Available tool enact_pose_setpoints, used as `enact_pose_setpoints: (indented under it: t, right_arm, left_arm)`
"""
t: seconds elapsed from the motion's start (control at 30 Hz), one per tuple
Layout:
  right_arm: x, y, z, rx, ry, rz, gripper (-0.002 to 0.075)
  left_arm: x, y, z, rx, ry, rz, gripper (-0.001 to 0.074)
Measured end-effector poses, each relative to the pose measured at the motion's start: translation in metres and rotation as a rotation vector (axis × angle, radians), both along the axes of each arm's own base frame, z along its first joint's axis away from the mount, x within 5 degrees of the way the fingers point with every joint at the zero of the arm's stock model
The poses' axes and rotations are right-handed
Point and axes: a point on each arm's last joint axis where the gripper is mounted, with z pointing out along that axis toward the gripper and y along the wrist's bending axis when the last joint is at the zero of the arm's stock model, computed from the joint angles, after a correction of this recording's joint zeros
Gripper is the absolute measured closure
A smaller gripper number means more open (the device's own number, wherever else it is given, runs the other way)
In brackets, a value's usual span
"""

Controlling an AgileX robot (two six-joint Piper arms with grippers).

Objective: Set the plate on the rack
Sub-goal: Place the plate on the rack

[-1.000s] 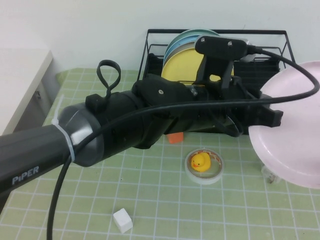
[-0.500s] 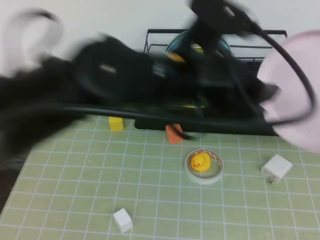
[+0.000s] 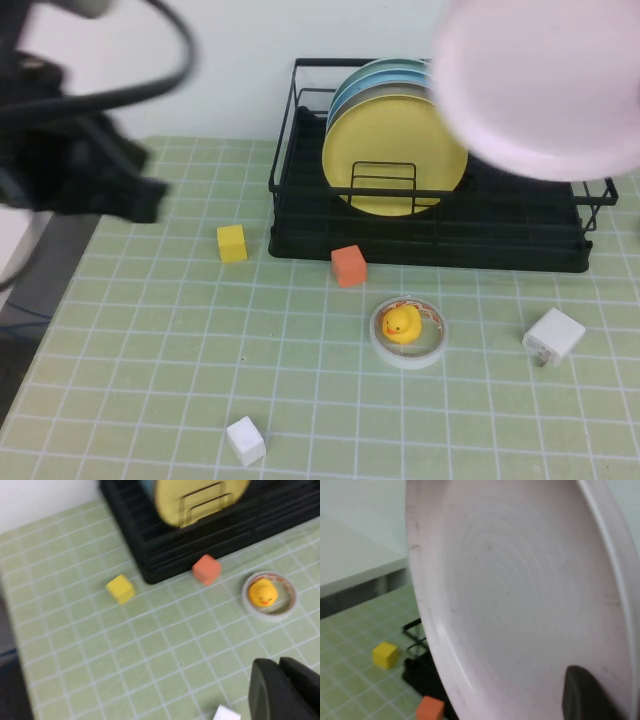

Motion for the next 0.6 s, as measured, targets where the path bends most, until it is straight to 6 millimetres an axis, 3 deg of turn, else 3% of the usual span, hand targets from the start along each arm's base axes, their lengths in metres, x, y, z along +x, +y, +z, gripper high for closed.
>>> enact_pose_setpoints:
  t: [0.2, 0.33, 0.6]
  right_arm:
    - [0.04, 0.04, -0.001, -0.237, -0.013, 0.172, 0.0629]
    - [0.062, 0.061, -0.006, -0.407, -0.068, 0.174, 0.0629]
    - [0.102, 0.079, -0.019, -0.575, -0.14, 0.135, 0.0629]
  left_arm:
    - [-0.037, 0.03, -0.001, -0.021, 0.045, 0.096, 0.0734]
    - [-0.066, 0.048, -0.029, -0.014, 0.094, 0.114, 0.0735]
    - [-0.107, 0.081, -0.114, -0.001, 0.074, 0.169, 0.0736]
